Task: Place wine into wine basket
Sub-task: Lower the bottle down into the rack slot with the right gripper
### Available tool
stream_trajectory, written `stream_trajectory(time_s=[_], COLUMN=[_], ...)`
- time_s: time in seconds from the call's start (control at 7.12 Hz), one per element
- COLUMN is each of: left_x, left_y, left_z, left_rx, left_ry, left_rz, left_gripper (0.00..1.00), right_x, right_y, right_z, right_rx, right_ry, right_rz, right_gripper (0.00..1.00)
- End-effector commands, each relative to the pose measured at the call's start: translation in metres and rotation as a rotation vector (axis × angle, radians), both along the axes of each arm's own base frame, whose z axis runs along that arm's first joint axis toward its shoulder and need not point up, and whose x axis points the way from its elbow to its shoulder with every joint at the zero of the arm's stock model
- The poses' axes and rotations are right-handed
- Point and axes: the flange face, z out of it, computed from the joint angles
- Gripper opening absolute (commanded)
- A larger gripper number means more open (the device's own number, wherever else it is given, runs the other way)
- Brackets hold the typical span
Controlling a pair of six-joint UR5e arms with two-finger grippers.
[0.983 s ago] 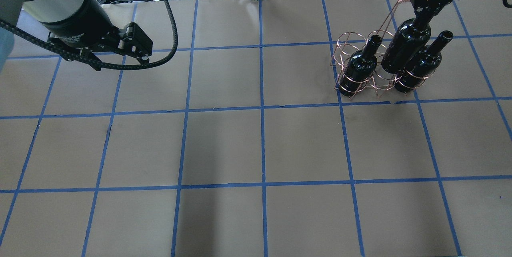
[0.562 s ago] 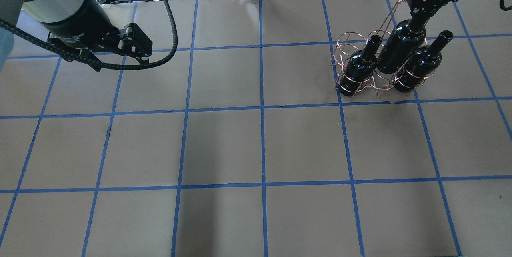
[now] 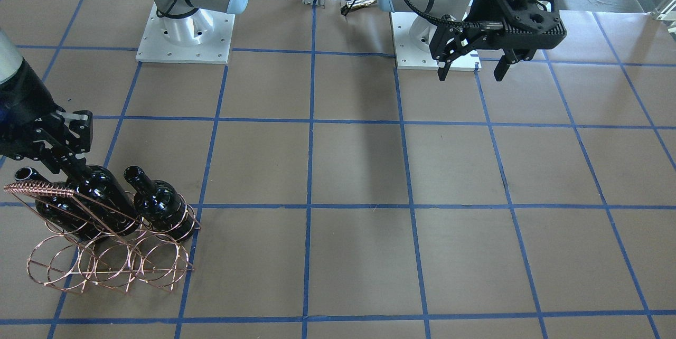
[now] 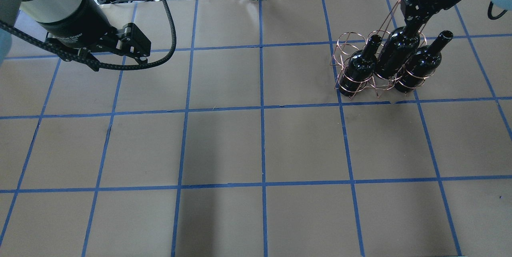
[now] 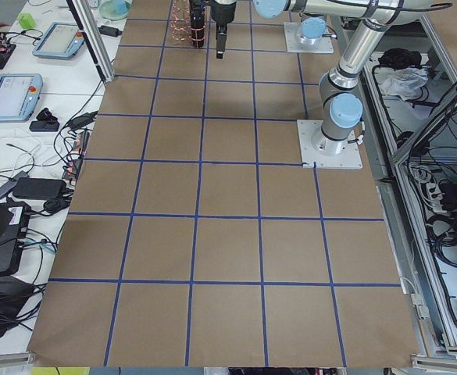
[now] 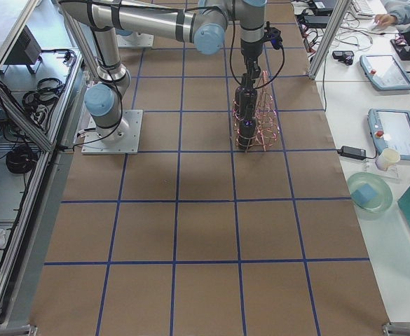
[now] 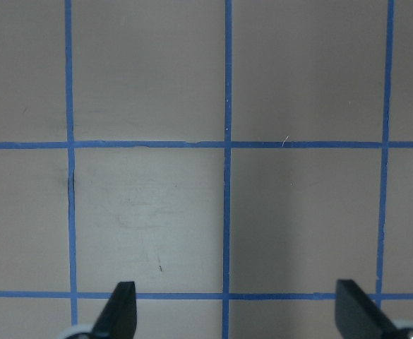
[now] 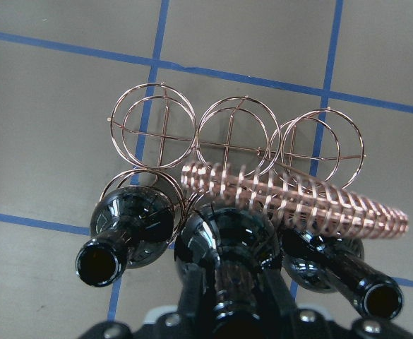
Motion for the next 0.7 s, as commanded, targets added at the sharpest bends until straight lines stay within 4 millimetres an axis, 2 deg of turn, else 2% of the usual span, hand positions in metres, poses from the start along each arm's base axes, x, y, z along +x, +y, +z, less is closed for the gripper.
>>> stream_trajectory(time_s=[0.0, 0.14, 0.28, 0.42, 0.56], left_x=[-0.0004, -0.0006, -0.0006, -0.0014, -0.0011], left_y=[0.0037, 0.0036, 0.0031, 0.0031, 0.0037], left_z=[0.0012, 0.0014, 0.0007, 0.0009, 0.0016], left_rx=[0.005, 0.004, 0.005, 0.004, 0.002], left_ry=[-0.001, 0.001, 0.001, 0.002, -0.001], left_rz=[-0.001, 0.002, -0.001, -0.003, -0.003], left_gripper=[1.00, 1.00, 1.00, 1.00, 1.00], right_x=[-0.0015, -0.0005, -0.0007, -0.0016, -0.0017], right_y=[-0.0085, -0.0082, -0.0082, -0.0092, -0.0126], right_z=[-0.0195, -0.0205, -0.0205, -0.0187, -0.0122], right_rx=[0.019, 0.023, 0.023, 0.012, -0.036], right_ry=[-0.006, -0.007, -0.006, -0.006, 0.007], right_rz=[0.021, 0.022, 0.019, 0.013, 0.014], right_gripper=[0.01, 0.04, 0.15, 0.70, 1.00])
